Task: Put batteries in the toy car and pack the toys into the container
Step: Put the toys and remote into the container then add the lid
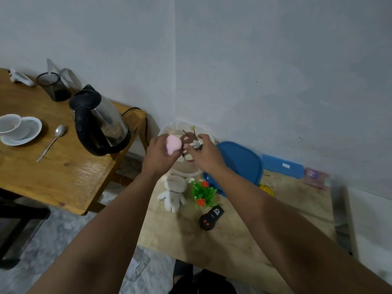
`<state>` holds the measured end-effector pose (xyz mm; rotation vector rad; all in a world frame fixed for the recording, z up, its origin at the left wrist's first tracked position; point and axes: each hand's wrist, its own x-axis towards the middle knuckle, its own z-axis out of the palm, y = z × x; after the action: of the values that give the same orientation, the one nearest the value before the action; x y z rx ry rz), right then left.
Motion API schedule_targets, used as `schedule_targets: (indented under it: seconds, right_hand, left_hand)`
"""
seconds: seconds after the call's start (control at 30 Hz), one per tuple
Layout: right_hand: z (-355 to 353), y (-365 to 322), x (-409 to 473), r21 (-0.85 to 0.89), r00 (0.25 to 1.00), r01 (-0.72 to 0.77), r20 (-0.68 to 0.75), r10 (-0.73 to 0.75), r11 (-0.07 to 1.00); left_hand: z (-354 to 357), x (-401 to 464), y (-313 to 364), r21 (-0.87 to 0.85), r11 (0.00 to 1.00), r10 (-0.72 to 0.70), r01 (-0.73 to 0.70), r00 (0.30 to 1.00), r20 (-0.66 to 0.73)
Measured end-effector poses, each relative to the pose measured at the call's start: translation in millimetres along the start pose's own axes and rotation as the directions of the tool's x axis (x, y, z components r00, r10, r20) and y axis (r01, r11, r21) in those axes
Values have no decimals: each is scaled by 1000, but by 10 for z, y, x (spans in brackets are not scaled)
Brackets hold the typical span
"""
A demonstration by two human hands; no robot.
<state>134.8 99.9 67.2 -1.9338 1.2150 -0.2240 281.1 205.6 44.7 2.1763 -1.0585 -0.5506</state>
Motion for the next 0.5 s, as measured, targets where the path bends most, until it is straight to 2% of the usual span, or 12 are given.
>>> schedule_targets:
  seconds: [0.1,0.2,0.23,0.3,0.4,0.43,0.5]
  right_hand:
    - [-47,-51,120,-137,1000,-7,3,7,991]
    - [-1,-49,-18,-232,971,219,-48,-236,948]
    - [53,-51,-98,-235,941,329,4,-338,915]
    - [211,-64,-269,-278,856,514,232,-463,811]
    - [582,-7,-456,-429,729,660,563,-389,616]
    - [710,29,-491,-496,713,681,619,-331,539]
    - [917,105,-541,-610,731,668,644,-226,425]
  left_hand:
    - [51,181,129,19,995,-98,97,995,16]
    - [19,185,43,183,977,-86,108,989,-124]
    - [12,182,-13,228,967,-76,113,983,-166]
    - [8,203,-120,232,955,-147,185,974,-170]
    - [42,256,-329,48,951,-300,305,950,-90]
    - [62,257,-397,-18,948,-319,318,945,-74]
    - [69,241,-468,-106,932,-356,347,932,-77]
